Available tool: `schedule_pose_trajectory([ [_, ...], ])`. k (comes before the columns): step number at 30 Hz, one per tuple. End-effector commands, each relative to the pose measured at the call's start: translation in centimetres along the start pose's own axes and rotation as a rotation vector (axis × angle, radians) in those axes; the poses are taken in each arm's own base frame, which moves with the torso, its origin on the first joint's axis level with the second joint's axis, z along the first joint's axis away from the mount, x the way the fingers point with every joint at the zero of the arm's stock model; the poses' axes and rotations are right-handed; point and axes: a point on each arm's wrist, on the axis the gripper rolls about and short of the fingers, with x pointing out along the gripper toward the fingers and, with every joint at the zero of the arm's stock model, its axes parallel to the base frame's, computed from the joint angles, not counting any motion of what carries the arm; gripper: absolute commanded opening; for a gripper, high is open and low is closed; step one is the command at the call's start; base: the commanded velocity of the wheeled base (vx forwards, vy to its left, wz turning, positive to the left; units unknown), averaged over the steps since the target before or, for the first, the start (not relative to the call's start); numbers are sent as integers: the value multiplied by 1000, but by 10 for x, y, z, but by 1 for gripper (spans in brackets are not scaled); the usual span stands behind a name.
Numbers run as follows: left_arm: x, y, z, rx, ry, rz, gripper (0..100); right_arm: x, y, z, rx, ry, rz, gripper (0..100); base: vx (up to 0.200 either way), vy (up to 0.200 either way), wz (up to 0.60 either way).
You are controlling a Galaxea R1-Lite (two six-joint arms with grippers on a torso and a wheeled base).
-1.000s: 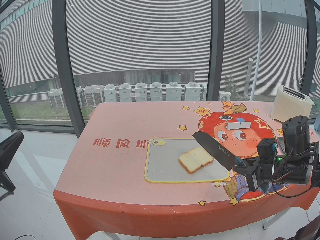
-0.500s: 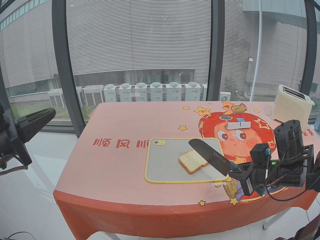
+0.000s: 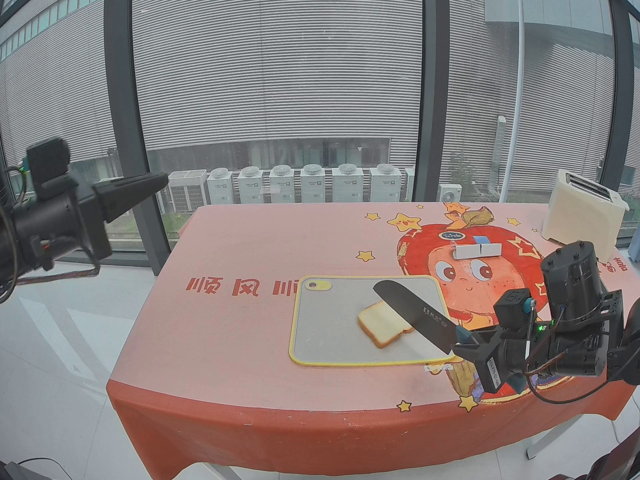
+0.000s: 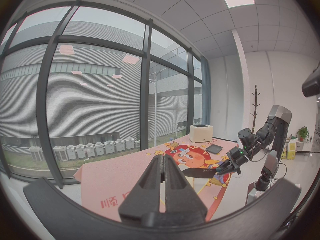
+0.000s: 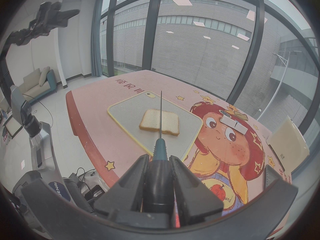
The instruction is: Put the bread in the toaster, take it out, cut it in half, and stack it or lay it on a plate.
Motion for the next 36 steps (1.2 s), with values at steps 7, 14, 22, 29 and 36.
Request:
schedule_pose_trajectory([
  [7,108,16,-35,12,-54,-122,0,4,4,2,-8,-12,10,0,0,0,0],
  [14,132,-4,-50,-17,-33,-209,0,8,4,2,-5,-1,9,0,0,0,0],
  [22,156,-16,-66,-26,1,-260,0,13,4,8,1,-5,-8,0,0,0,0],
  [29,166,-24,-70,-28,7,-280,0,16,4,8,1,3,-10,0,0,0,0],
  [36,175,-43,-66,-22,-11,-279,0,16,2,9,6,1,-16,0,0,0,0],
])
